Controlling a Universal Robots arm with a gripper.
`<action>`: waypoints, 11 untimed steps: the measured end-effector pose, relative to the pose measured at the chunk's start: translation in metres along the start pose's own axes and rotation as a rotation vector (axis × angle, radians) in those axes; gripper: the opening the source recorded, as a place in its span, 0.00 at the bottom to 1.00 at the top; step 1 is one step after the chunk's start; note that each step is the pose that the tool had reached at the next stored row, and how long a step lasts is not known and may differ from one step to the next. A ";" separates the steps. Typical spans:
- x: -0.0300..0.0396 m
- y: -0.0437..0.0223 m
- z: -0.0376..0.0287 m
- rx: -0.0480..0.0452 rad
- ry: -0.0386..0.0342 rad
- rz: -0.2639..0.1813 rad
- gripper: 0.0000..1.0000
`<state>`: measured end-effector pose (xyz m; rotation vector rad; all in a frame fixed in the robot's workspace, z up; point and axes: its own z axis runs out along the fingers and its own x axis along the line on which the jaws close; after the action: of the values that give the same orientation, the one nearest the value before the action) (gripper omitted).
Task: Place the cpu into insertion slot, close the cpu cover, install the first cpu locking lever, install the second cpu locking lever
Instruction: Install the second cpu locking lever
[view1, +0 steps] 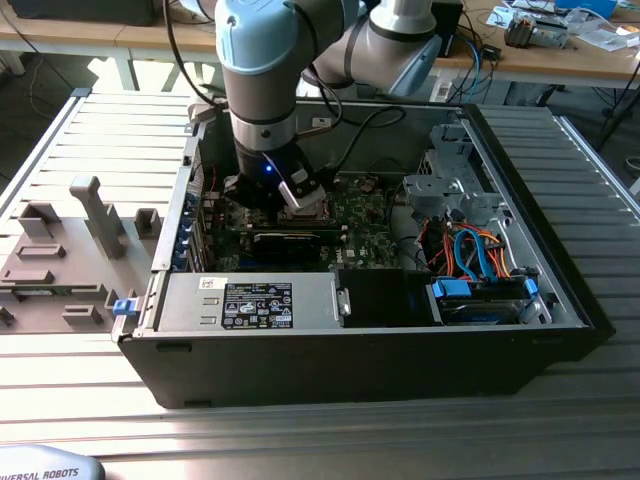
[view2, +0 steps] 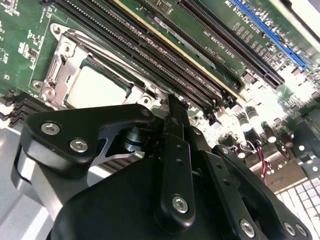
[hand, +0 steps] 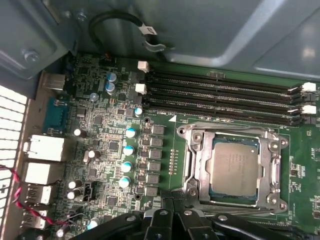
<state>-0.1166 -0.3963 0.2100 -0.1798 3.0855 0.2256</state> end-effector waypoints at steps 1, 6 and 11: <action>0.0000 0.0001 -0.0008 0.0001 0.0000 0.000 0.11; -0.0017 0.0024 0.0003 -0.0007 0.0017 -0.004 0.11; -0.0033 0.0056 -0.0036 -0.0009 0.0034 -0.009 0.11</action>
<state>-0.1141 -0.3910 0.2145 -0.1945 3.0874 0.2266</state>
